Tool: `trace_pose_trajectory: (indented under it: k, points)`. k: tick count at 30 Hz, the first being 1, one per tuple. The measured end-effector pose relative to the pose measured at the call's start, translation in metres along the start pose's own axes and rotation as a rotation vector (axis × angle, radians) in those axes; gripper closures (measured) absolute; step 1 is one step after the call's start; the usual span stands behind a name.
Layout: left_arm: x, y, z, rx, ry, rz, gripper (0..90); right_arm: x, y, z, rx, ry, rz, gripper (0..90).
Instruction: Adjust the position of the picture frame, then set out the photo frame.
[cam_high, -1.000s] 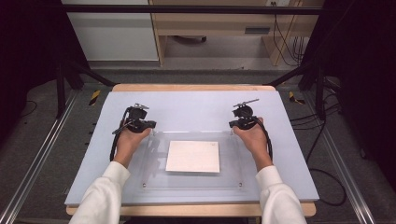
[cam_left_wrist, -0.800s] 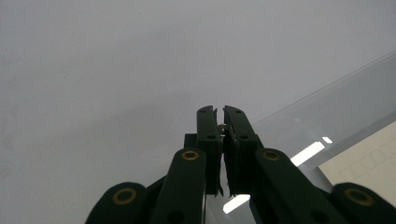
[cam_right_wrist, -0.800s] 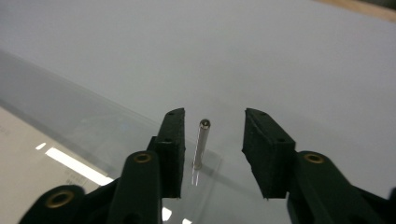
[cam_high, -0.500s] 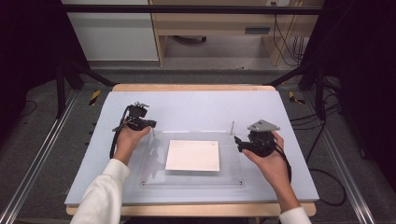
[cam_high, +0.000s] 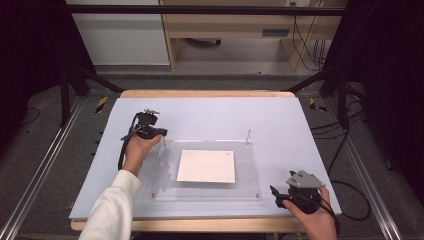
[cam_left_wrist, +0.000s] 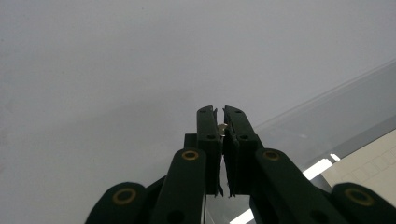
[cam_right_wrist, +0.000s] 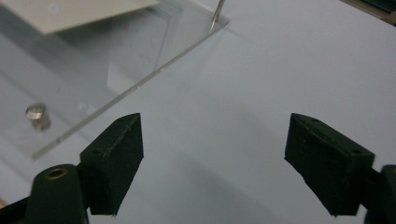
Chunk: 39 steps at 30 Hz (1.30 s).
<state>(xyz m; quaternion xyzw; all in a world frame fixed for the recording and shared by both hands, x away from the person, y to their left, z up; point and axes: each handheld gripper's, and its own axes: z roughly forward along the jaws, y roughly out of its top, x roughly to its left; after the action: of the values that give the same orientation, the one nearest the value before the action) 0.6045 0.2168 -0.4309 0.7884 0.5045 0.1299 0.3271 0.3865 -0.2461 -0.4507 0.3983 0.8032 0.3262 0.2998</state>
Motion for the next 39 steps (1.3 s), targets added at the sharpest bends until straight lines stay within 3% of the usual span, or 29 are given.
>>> trace_pose_trajectory:
  k: [6, 15, 22, 39]
  points:
    - [0.001, 0.002, 0.001, 0.009, -0.002, -0.002, 85.1, 0.011, -0.007, -0.003, 0.022, 0.016, -0.076, 21.3]
    - [0.002, 0.003, 0.001, 0.021, -0.012, -0.004, 85.1, 0.022, -0.006, 0.001, 0.040, 0.074, -0.126, 17.6]
    - [0.004, 0.004, 0.002, 0.026, -0.013, -0.006, 85.0, 0.031, 0.000, 0.003, 0.015, 0.125, -0.164, 16.4]
    - [0.004, 0.005, 0.003, 0.034, -0.015, -0.014, 85.0, 0.044, 0.008, 0.010, -0.030, 0.145, -0.222, 24.4]
